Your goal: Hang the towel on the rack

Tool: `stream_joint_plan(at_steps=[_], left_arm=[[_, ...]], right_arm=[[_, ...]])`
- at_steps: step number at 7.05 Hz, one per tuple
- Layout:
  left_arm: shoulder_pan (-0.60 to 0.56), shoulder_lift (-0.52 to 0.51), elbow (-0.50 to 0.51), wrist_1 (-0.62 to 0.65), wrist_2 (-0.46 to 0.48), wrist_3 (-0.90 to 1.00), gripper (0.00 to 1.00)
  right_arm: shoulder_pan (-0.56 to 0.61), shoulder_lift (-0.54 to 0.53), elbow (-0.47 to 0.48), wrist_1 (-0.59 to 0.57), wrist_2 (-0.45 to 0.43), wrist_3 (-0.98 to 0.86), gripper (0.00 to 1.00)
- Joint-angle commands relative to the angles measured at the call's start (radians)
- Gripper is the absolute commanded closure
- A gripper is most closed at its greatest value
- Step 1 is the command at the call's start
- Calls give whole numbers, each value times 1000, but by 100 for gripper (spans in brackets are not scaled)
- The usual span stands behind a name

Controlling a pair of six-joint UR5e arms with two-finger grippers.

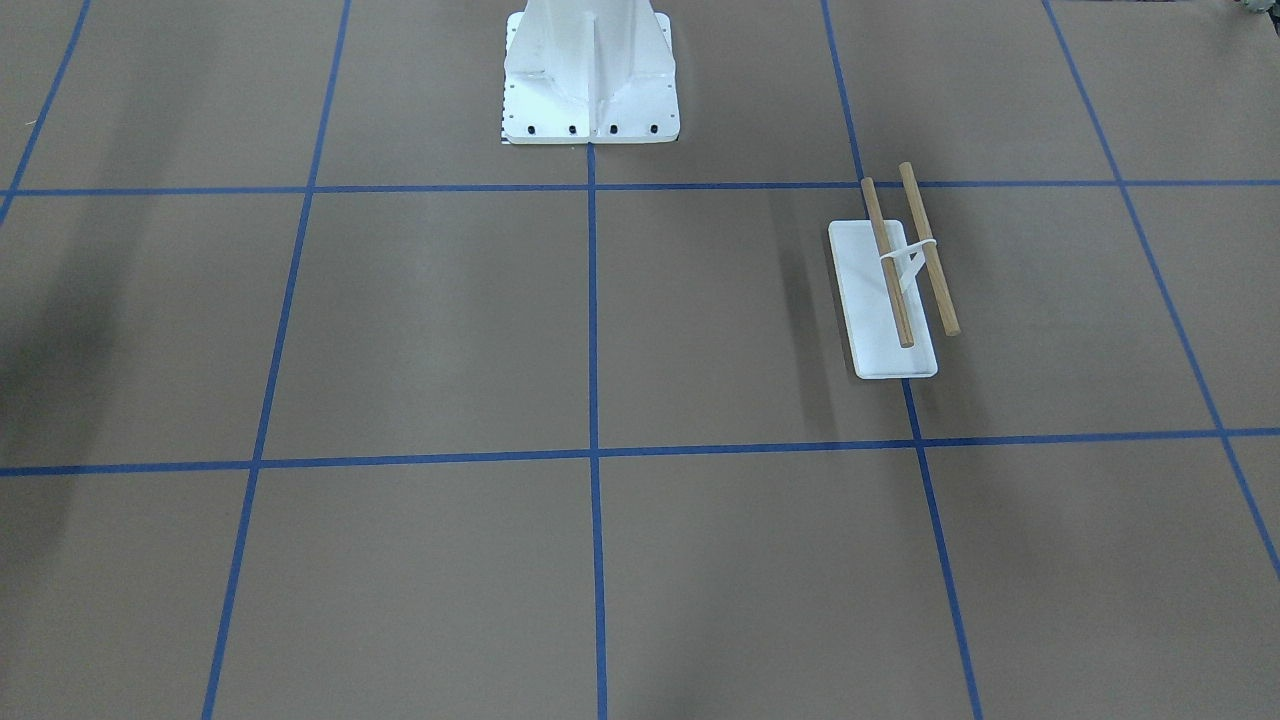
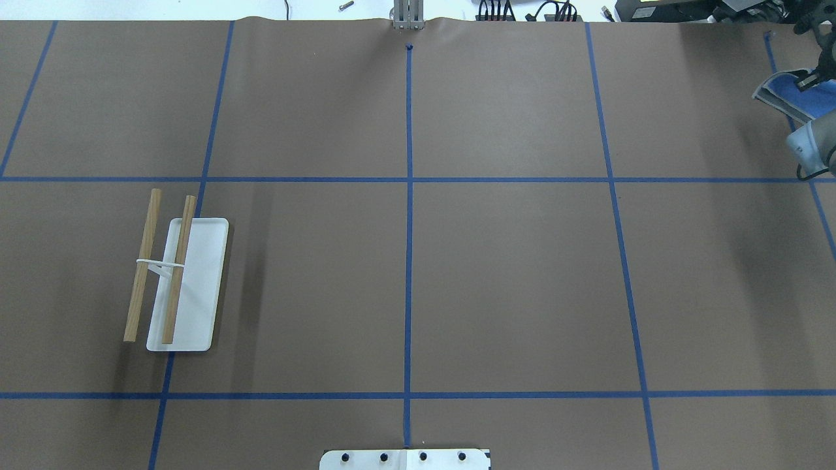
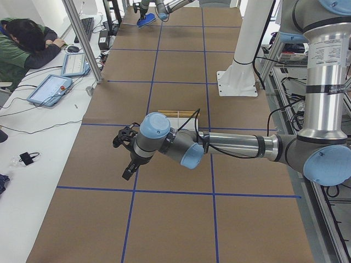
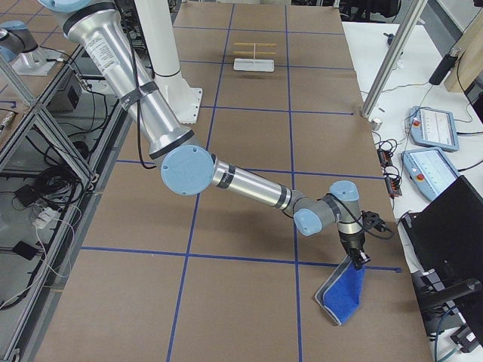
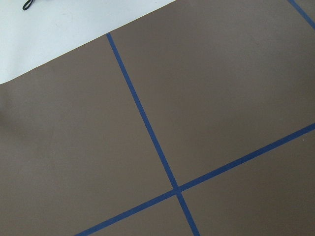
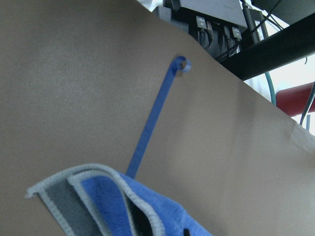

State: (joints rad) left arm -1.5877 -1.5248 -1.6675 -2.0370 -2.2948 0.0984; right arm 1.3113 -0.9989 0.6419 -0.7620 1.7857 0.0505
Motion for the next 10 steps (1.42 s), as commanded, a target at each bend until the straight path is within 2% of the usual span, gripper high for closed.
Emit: stream_joint_plan(at_steps=[1,2,3,4,6,7,8,10], left_arm=[[0,0,0,0,0,0,1],[0,0,0,0,-2,0,1],[0,0,0,0,-23,-3,1],[0,0,0,1,-59,-28,1],[6,-18,-15,-5,-194,-398,1],[17,-50,-32,-34,-215,-613,1],[78,-75,-63,-92,-216,-848,2],[190,-179,-78,-179,-207,-1294,2]], right_arm=[[77,-36,111,-2,140,-4,100],[97,-85,216,-6,190,-6,100],[103,-125,337,-64,240,-6,100],[103,-168,475,-145,251,-5,100],[98,-194,754,-445,277,8,100],[77,-196,857,-558,282,35,100],[50,-196,954,-619,337,134,100],[-48,-193,1067,-632,348,334,100]])
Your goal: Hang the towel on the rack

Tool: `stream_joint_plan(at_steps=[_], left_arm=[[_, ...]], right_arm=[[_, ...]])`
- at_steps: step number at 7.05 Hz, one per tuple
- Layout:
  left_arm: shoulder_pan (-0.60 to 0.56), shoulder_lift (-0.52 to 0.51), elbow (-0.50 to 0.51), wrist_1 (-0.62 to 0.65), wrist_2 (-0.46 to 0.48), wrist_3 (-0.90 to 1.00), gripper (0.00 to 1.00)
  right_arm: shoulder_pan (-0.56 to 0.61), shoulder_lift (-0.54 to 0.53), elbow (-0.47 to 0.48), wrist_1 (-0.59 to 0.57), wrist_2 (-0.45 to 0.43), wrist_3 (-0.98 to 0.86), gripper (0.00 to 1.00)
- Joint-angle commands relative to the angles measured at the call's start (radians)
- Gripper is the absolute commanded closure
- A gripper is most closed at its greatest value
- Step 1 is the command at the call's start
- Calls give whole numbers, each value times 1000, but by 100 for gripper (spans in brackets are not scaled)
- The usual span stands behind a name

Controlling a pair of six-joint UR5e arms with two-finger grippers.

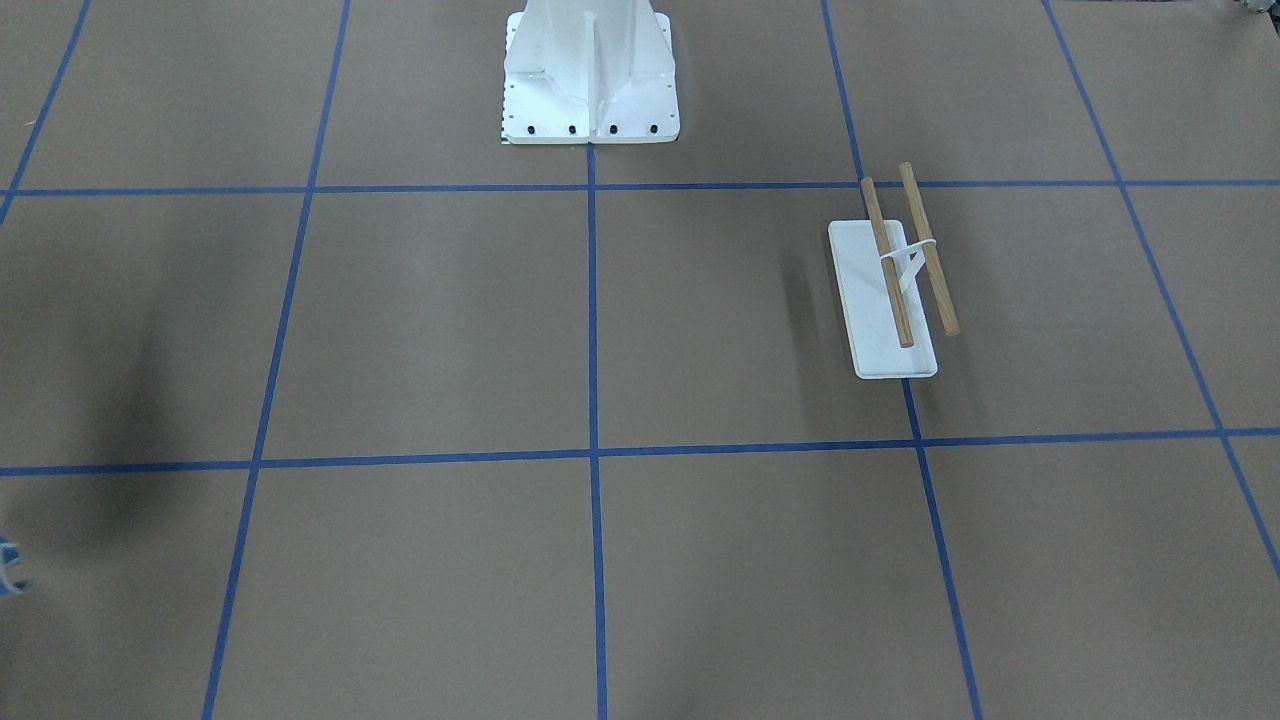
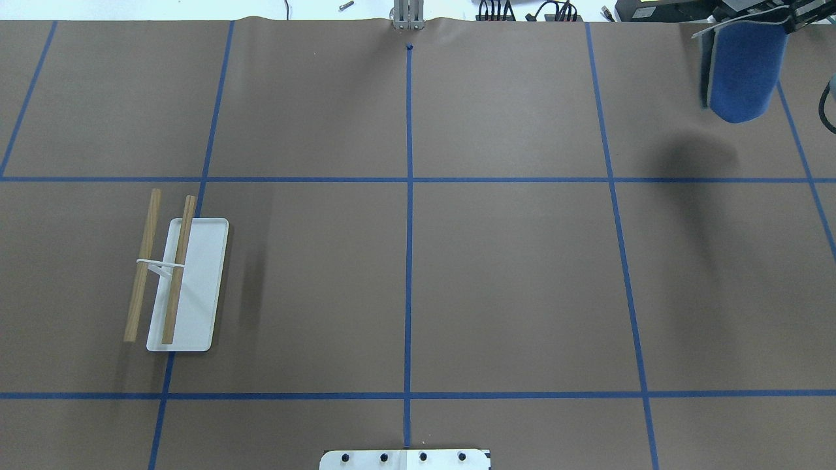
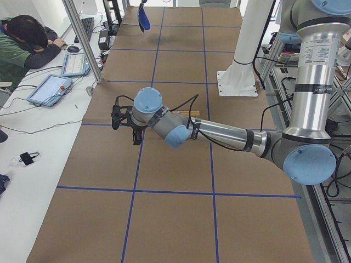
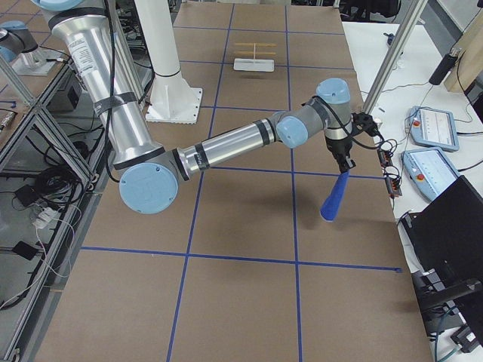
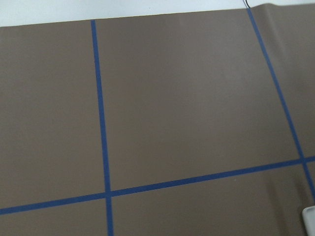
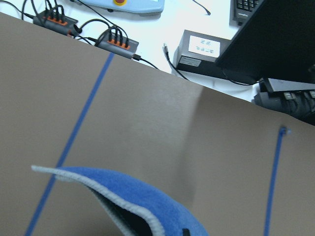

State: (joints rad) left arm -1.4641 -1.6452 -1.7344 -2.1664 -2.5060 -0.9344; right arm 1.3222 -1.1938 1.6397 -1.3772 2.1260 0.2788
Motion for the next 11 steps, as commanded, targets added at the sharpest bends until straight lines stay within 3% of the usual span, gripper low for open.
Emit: stream_joint_plan(at_steps=[1,3,5,8,9,11], left_arm=[[109,-120,-16,-52,9,-417,2],[218,-258,-25,-52,80,-748,2],[426,-373,-31,-43,284,-1010,2],[513,-464,-28,-38,315,-1164,2],[562,-476,-25,-38,387,-1170,2],[623,-487,-19,-38,429,-1198,2]], right_arm=[[-107,8,118,-17,6,190,100],[-232,17,225,-16,-47,423,100],[-319,64,275,-17,-110,610,100],[-515,158,275,-17,-324,817,100],[-596,193,270,-17,-427,874,100],[-682,273,266,-96,-559,937,100]])
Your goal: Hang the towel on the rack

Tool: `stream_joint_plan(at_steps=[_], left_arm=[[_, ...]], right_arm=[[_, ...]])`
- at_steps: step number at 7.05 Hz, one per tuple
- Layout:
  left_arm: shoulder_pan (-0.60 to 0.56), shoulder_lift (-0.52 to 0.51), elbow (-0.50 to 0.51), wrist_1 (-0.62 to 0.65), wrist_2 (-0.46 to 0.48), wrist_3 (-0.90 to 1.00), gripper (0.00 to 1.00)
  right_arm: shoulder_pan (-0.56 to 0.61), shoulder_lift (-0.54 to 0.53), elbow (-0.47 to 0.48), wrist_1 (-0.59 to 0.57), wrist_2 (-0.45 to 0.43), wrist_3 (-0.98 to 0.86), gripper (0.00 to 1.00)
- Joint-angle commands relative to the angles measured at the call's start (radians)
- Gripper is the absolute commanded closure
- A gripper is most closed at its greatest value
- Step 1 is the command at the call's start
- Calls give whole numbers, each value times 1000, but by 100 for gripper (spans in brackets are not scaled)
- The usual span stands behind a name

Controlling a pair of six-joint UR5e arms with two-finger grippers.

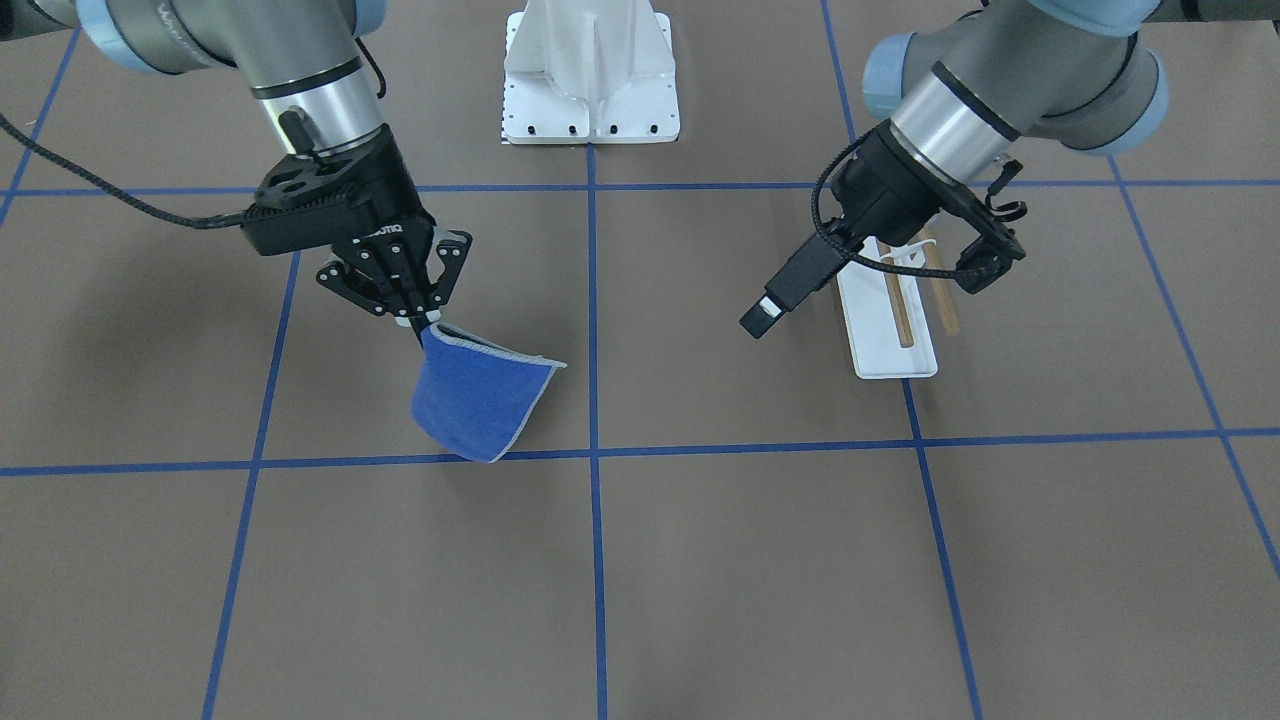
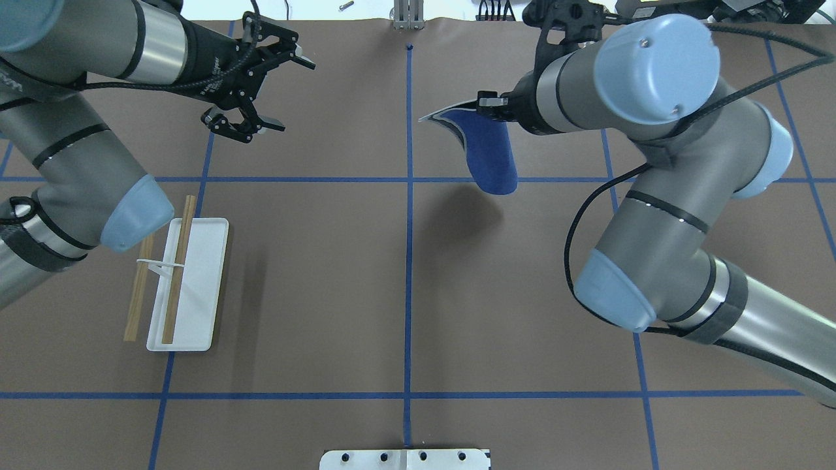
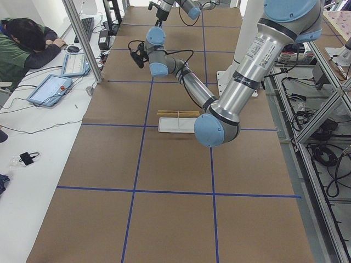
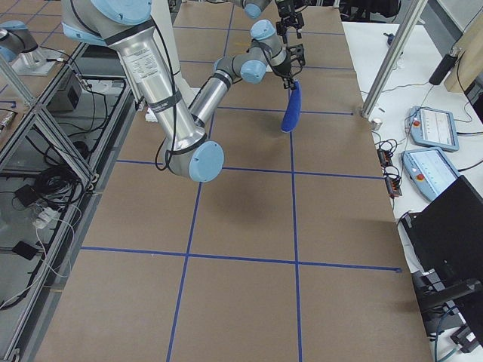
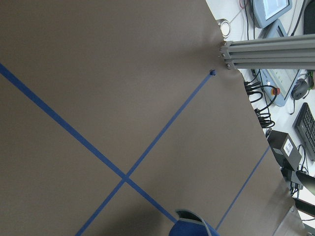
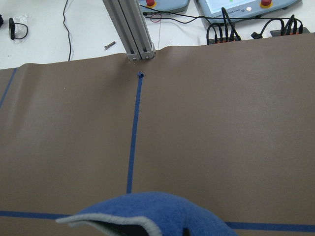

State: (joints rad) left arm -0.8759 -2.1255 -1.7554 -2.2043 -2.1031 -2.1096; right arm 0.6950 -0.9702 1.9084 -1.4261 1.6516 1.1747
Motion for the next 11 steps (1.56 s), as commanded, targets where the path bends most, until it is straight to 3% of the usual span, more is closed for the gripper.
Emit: stream_joint_plan(at_steps=[1,3,5,11], left_arm=[[79,-25,4,3,78,-56,3],[151,-57,2,67,180,-113,3],[196,-100,2,66,224,-221,3],[196,-116,14,51,244,-342,3]], right_arm=[[-86,85,-8,-89,-137,75,100],[-156,102,-9,-93,-260,114,100],[-205,104,-14,-93,-347,114,100],[-241,110,4,-91,-375,135,100]])
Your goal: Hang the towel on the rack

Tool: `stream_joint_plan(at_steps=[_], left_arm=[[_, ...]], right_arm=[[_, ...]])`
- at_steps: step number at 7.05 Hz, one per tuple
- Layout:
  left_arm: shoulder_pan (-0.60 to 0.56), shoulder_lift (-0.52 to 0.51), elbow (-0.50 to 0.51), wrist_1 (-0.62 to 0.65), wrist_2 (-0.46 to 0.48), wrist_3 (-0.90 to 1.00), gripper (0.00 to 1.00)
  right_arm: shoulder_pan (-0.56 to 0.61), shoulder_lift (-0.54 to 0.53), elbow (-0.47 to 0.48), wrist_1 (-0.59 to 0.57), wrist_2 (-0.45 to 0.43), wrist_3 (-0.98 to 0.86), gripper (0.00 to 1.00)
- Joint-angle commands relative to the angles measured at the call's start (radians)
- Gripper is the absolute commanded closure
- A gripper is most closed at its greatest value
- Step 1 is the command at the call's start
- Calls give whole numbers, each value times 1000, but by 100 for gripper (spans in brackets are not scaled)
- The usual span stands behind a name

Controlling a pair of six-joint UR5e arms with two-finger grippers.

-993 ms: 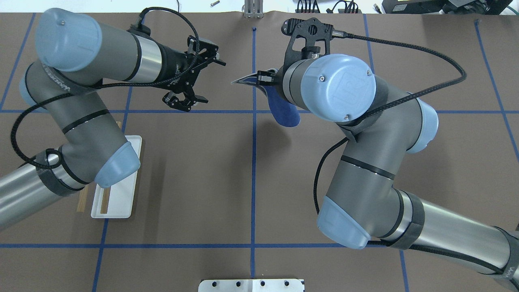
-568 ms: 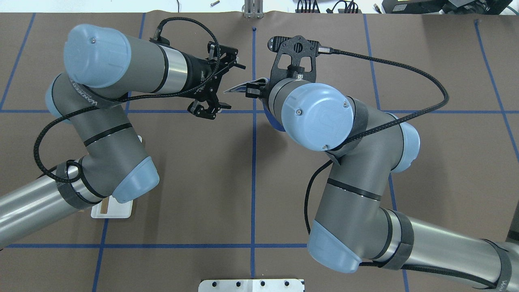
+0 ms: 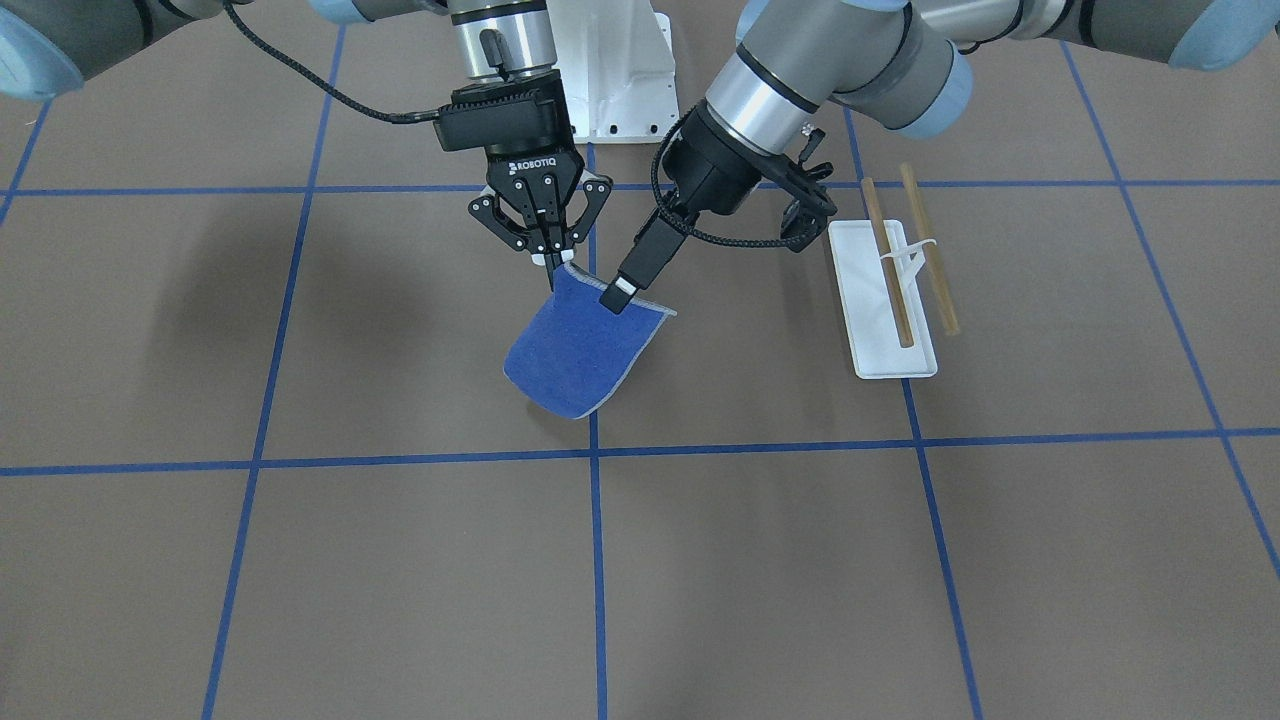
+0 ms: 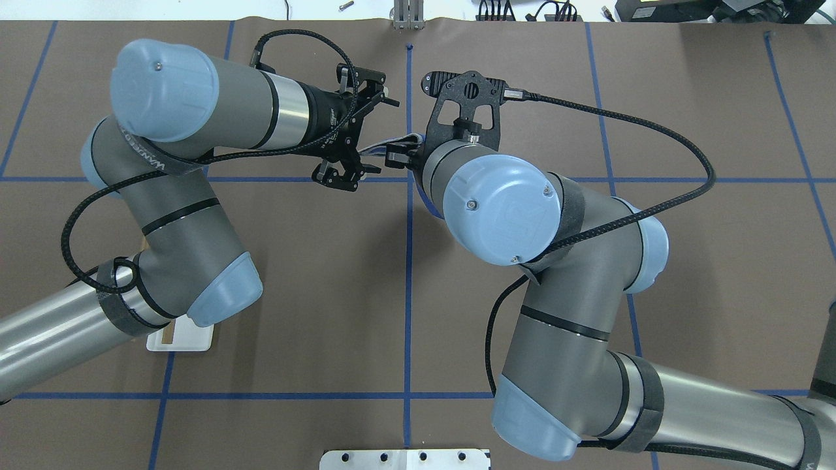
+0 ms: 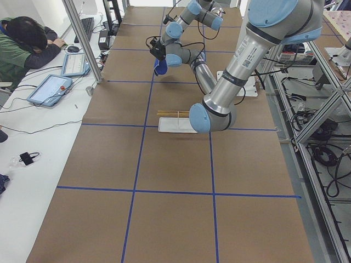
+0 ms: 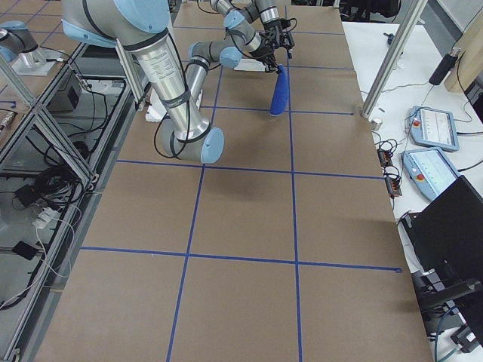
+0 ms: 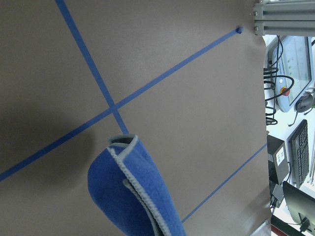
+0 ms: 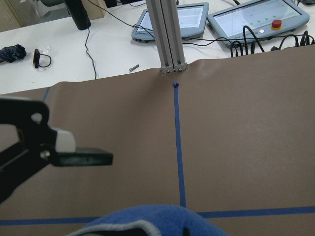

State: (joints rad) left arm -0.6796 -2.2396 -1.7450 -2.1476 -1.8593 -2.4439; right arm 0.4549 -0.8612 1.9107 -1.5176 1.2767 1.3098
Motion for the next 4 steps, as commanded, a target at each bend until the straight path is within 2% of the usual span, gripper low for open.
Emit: stream_joint_plan(at_steps=[1,3,4], left_arm=[[0,-3,5,-6,0,-7,3],[0,-5,5,-8,2,-7,4],[0,-5,5,-8,3,-7,11]], right_arm=[[-2,-1,7,1,0,0,100],[-13,-1,22,1,-6,2,100],[-13,1,24,1,-7,0,100]])
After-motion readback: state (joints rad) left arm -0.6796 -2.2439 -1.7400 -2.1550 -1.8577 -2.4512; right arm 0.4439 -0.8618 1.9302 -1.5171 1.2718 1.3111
